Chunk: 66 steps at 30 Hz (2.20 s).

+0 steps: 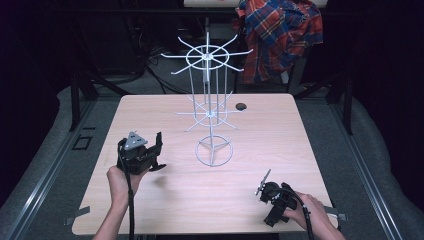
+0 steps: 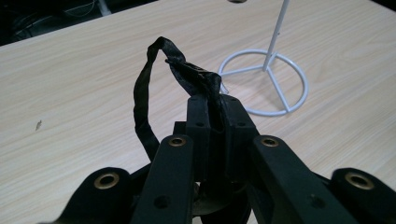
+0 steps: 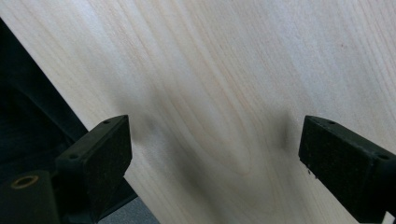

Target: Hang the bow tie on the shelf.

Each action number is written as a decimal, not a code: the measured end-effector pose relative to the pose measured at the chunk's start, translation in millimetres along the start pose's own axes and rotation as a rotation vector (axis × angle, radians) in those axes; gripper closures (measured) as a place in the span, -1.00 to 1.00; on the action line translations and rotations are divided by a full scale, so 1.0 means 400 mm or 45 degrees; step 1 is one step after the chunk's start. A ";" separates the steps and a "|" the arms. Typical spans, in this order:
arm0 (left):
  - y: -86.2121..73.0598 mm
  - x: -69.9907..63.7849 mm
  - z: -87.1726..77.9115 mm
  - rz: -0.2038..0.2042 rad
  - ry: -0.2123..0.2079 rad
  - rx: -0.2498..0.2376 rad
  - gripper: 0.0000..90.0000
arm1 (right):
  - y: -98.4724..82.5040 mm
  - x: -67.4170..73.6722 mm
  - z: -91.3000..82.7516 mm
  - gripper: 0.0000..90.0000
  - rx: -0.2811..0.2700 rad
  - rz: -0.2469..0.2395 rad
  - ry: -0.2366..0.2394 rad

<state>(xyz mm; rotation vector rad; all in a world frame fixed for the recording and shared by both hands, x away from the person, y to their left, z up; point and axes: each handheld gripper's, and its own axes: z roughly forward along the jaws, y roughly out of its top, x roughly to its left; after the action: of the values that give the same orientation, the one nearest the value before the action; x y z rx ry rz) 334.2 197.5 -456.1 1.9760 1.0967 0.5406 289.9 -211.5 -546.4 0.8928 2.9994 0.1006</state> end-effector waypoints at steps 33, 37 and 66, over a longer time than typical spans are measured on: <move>0.105 0.008 0.042 -0.039 -0.117 -0.146 0.85 | -0.005 -0.005 -0.007 -0.80 -0.013 0.011 -0.011; 0.121 0.007 0.043 -0.034 -0.120 -0.169 0.85 | -0.006 -0.006 -0.007 -0.80 -0.016 0.020 -0.004; 0.141 -0.011 0.069 0.014 -0.182 -0.144 0.86 | -0.006 -0.006 -0.008 -0.80 -0.009 0.016 -0.010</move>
<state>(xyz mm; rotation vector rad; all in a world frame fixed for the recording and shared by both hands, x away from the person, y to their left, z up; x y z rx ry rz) 379.2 164.3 -427.0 1.8923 0.9468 0.4498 290.3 -215.0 -543.5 0.9090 2.9850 0.1076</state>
